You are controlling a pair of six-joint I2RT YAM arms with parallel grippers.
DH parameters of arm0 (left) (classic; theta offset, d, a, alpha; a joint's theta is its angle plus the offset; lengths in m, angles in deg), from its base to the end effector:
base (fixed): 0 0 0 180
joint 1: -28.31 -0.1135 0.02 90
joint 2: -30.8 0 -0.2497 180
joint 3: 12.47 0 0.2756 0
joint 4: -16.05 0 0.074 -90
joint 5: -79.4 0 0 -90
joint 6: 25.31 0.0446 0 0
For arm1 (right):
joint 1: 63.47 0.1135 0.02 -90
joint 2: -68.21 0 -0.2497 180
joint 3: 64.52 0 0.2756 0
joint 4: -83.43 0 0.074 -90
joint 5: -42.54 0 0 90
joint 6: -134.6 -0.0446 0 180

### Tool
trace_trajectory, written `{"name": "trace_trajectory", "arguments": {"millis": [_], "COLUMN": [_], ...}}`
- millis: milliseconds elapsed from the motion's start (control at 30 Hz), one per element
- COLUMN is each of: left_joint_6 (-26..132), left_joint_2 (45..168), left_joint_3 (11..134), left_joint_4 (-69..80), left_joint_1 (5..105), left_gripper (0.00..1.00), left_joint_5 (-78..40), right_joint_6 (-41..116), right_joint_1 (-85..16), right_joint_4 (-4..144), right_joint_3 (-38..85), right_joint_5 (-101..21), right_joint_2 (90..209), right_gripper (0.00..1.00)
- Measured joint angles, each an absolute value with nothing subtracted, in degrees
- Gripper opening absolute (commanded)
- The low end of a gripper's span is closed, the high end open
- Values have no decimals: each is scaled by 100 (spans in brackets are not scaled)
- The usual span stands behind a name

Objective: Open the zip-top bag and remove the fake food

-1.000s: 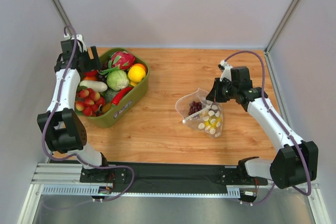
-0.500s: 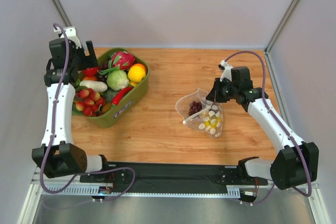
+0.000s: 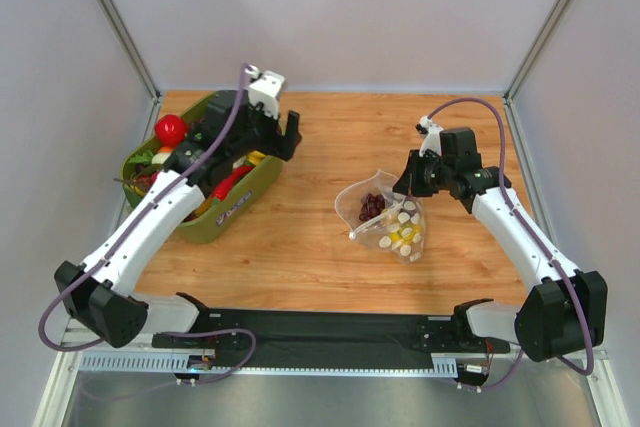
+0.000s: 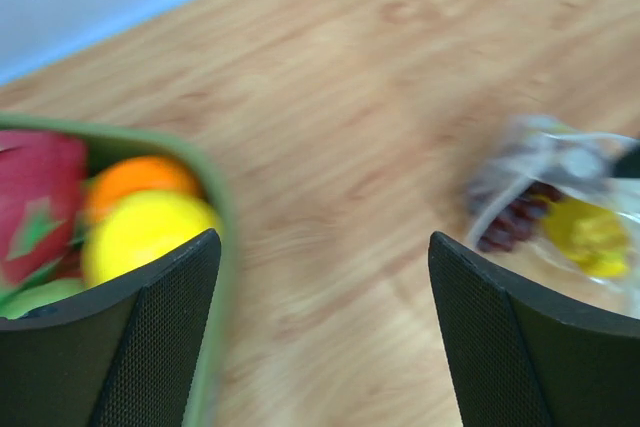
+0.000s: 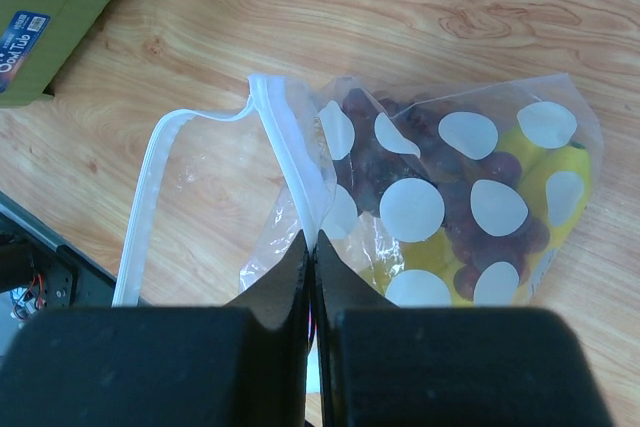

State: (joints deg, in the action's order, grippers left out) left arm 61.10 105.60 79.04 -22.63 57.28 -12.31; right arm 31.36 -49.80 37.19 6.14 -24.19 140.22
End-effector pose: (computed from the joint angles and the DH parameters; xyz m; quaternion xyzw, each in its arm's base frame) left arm 0.2867 -0.1603 0.3893 0.1902 0.8067 -0.1687 0.5335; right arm 0.2834 0.0871 0.2596 -0.0764 0.9129 0.2653 0.3008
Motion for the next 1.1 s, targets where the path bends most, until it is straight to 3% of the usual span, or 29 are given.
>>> {"name": "trace_trajectory", "arguments": {"millis": [333, 600, 900, 1100], "left_joint_6": [5358, 5037, 4901, 4868], "left_joint_2": [11841, 12444, 12921, 13279], "left_joint_3": [7535, 7386, 7098, 7030], "left_joint_4": [-1122, -478, 484, 921], "left_joint_1": [7605, 7900, 7968, 8139], "left_gripper": [81, 81, 74, 78], "left_joint_5": [-2040, -2571, -3209, -3345], "right_joint_6": [3139, 3134, 3128, 3121], "right_joint_1": [-4980, -4980, -4982, -4987], "right_joint_4": [3452, 3286, 3161, 3157], "right_joint_3": [662, 664, 664, 664], "right_joint_5": [-2662, -2913, -3009, -3011], "right_joint_2": [13797, 13502, 13312, 13303], "right_gripper": [0, 0, 0, 0]}}
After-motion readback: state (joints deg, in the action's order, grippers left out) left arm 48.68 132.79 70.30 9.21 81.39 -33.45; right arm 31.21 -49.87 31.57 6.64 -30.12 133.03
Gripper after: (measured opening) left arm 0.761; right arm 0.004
